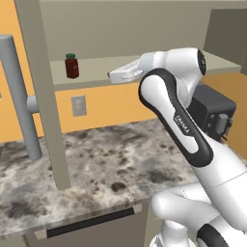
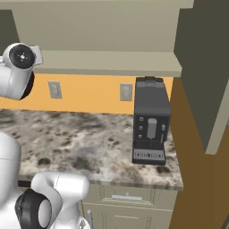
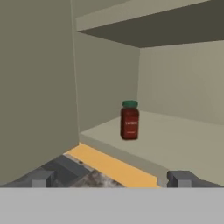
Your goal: Collect the paprika, mayonnaise, and shaker from the cabinet and place them next to the stove.
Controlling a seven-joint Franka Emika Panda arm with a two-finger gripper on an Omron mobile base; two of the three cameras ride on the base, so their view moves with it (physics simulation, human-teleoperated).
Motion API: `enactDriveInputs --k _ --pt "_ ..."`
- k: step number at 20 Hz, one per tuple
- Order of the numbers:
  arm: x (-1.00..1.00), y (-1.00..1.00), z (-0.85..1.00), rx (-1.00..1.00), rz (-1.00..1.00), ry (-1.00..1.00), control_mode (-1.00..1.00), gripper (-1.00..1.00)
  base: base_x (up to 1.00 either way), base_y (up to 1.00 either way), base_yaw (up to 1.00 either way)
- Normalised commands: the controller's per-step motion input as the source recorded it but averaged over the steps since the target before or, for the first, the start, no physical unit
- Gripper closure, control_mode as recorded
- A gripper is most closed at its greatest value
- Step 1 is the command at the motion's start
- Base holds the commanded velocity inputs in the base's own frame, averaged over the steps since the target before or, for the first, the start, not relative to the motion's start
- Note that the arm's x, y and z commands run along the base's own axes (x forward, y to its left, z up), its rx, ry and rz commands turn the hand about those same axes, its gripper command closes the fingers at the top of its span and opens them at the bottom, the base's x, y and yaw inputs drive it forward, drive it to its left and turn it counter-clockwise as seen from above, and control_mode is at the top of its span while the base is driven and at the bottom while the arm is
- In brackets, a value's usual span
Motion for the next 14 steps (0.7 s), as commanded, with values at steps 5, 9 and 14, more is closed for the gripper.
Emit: enactDriveInputs --k 5,9,14 --pt "0.15 0.0 -0.08 0.0 0.0 0.0 -1.0 -1.0 0.0 0.0 0.0" --pt "0.33 0.08 0.0 0.01 0.0 0.03 -1.0 -1.0 0.0 0.0 0.0" --pt "0.44 0.17 0.0 0.0 0.0 0.04 -1.0 -1.0 0.0 0.0 0.0"
